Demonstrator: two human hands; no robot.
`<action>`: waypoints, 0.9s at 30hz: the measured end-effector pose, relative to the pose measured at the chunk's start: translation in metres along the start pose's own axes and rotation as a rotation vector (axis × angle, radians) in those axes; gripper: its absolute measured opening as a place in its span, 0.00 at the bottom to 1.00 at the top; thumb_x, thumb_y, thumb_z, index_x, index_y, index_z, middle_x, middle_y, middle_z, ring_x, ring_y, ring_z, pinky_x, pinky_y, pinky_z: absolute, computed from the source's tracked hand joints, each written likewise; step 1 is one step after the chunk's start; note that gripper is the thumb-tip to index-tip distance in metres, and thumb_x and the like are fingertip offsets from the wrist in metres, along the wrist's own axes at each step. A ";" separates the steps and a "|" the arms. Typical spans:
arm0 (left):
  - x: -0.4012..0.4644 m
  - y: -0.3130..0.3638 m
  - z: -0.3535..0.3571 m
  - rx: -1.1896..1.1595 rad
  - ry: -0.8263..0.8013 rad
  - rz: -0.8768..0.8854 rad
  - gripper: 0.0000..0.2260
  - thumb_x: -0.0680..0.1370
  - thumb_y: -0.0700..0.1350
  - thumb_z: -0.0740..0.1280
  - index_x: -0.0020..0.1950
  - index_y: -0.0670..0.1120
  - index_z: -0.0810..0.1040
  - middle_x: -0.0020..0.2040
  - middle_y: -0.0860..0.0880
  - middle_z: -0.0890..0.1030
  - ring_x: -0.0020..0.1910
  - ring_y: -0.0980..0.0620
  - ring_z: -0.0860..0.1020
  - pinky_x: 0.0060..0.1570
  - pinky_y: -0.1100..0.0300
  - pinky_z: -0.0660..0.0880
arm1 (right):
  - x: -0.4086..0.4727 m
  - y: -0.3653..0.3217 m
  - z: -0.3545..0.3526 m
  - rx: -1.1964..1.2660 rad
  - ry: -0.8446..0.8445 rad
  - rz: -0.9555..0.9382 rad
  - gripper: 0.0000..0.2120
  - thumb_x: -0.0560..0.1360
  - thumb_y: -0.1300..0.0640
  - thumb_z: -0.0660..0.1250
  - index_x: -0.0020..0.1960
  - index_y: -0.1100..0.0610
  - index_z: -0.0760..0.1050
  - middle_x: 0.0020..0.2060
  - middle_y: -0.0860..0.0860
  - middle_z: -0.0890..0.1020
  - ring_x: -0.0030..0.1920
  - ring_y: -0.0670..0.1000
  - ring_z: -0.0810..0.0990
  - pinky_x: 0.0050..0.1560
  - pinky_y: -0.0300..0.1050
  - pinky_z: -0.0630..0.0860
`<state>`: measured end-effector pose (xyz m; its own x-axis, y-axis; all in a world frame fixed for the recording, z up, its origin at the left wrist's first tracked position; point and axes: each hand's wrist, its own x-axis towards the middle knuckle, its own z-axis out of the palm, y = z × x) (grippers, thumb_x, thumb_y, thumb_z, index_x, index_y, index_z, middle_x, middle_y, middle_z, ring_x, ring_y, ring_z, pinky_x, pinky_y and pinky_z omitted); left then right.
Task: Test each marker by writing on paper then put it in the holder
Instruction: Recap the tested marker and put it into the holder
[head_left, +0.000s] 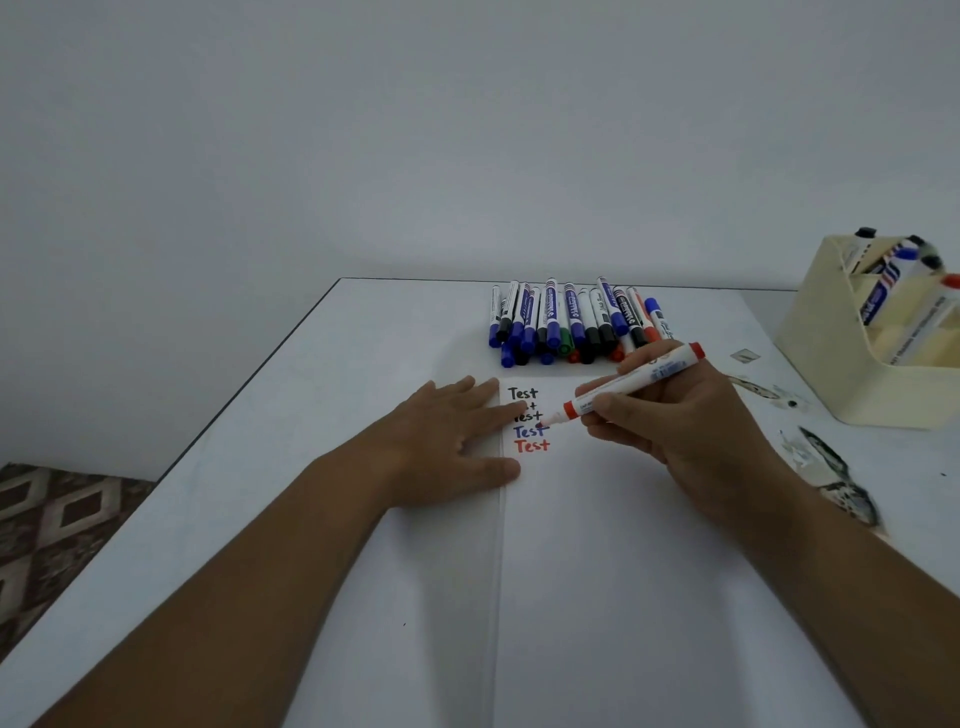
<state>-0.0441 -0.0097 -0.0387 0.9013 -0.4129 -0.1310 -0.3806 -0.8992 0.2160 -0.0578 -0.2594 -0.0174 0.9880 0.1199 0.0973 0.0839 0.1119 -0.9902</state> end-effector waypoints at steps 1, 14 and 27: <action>-0.001 0.000 -0.001 0.010 -0.014 0.005 0.34 0.75 0.72 0.58 0.78 0.69 0.48 0.81 0.60 0.45 0.79 0.61 0.41 0.78 0.54 0.38 | -0.001 -0.001 0.002 -0.038 -0.008 -0.008 0.10 0.73 0.69 0.72 0.50 0.58 0.76 0.45 0.59 0.87 0.47 0.60 0.87 0.48 0.54 0.85; -0.004 0.002 -0.006 0.030 -0.055 0.010 0.45 0.66 0.80 0.56 0.79 0.68 0.46 0.81 0.61 0.43 0.79 0.59 0.41 0.78 0.54 0.41 | 0.001 -0.004 0.017 -0.036 -0.012 0.097 0.09 0.73 0.64 0.73 0.53 0.64 0.80 0.45 0.61 0.86 0.47 0.60 0.87 0.51 0.55 0.84; -0.004 -0.003 -0.005 0.031 -0.047 0.036 0.47 0.64 0.81 0.59 0.79 0.68 0.46 0.81 0.59 0.45 0.80 0.58 0.42 0.79 0.51 0.44 | 0.001 0.017 0.019 -0.214 -0.036 0.080 0.05 0.75 0.60 0.73 0.48 0.59 0.78 0.39 0.55 0.87 0.39 0.55 0.88 0.40 0.44 0.85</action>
<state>-0.0457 -0.0050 -0.0339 0.8765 -0.4507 -0.1690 -0.4193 -0.8874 0.1915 -0.0579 -0.2384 -0.0324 0.9877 0.1552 0.0170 0.0344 -0.1103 -0.9933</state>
